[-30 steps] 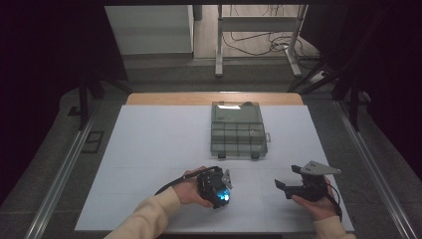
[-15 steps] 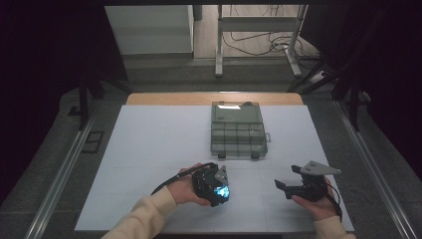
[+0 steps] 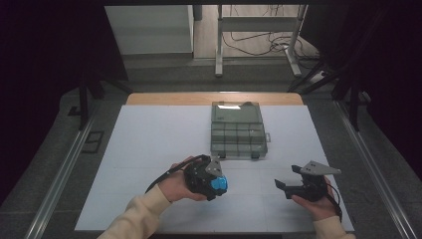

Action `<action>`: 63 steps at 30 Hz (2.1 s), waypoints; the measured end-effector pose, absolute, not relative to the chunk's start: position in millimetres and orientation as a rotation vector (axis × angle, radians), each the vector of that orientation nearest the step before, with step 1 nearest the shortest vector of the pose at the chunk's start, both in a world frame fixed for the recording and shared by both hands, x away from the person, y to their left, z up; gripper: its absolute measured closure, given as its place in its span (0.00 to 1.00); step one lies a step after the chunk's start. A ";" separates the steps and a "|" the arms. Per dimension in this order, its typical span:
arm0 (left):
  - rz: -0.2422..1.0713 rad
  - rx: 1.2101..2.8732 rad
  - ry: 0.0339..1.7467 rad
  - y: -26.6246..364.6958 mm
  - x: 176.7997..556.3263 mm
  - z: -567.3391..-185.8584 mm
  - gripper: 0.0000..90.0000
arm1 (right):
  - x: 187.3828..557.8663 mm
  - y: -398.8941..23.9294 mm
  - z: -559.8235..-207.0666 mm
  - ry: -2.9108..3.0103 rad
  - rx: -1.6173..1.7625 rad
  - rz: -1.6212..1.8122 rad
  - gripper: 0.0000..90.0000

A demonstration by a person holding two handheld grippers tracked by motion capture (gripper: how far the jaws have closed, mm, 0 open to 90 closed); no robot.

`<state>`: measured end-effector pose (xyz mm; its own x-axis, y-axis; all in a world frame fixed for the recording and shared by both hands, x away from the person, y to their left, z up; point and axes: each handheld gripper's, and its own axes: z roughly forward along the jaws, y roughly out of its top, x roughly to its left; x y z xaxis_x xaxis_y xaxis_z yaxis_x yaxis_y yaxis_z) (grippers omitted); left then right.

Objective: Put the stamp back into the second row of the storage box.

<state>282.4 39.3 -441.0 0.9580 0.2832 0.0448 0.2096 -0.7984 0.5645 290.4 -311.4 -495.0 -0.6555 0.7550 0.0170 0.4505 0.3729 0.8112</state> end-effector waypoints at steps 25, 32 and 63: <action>0.199 2.512 0.458 27.5 346.1 -437.4 0.46 | 290.8 -311.4 -495.2 2.284 1.047 1.187 0.16; 0.231 2.505 0.475 25.0 368.2 -435.7 0.46 | 291.0 -311.2 -495.5 2.290 1.052 1.181 0.16; 0.276 2.522 0.465 10.0 432.4 -433.6 0.46 | 292.4 -310.5 -496.7 2.295 1.057 1.174 0.16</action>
<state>432.4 10.0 -433.6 0.9189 0.3824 0.0972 0.2682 -0.7860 0.5570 292.4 -310.5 -496.7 -0.6589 0.7519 0.0236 0.4591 0.3770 0.8045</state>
